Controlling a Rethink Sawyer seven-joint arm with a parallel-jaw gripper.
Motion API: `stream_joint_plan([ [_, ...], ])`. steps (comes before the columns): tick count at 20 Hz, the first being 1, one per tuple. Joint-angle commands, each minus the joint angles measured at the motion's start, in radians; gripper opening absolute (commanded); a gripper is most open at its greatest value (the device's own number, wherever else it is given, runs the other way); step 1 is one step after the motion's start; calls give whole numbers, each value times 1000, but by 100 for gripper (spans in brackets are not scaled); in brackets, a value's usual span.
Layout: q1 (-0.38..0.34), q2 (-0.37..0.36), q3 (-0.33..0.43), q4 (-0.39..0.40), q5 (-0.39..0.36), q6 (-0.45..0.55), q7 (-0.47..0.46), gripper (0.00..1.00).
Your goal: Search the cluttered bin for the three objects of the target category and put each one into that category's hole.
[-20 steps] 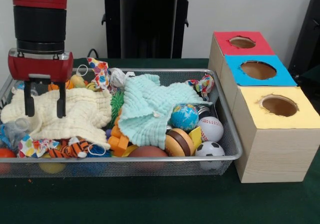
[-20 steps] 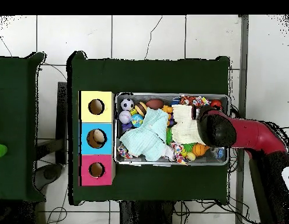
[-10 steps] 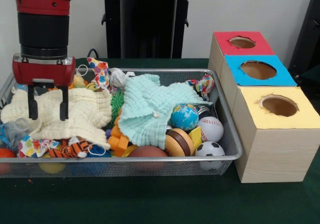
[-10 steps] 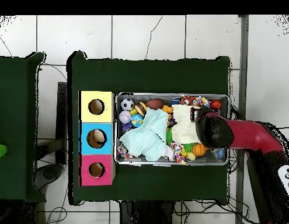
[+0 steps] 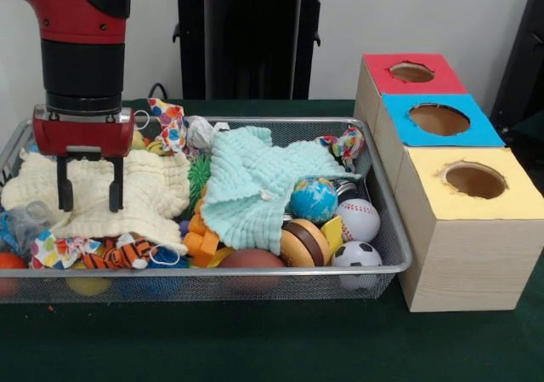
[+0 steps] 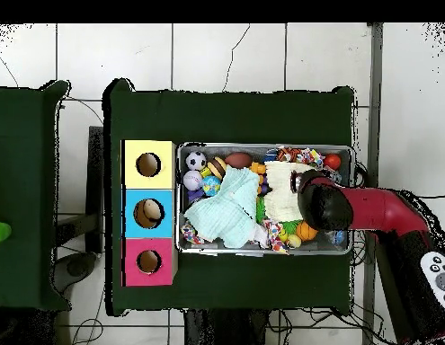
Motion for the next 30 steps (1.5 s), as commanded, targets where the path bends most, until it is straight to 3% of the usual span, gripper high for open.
stream_joint_plan([
  [1,-4,37,29,-17,-59,56,-137,100],
  [16,-19,-3,41,-23,-47,98,-176,100],
  [30,-75,50,74,-54,-70,94,-236,100],
])
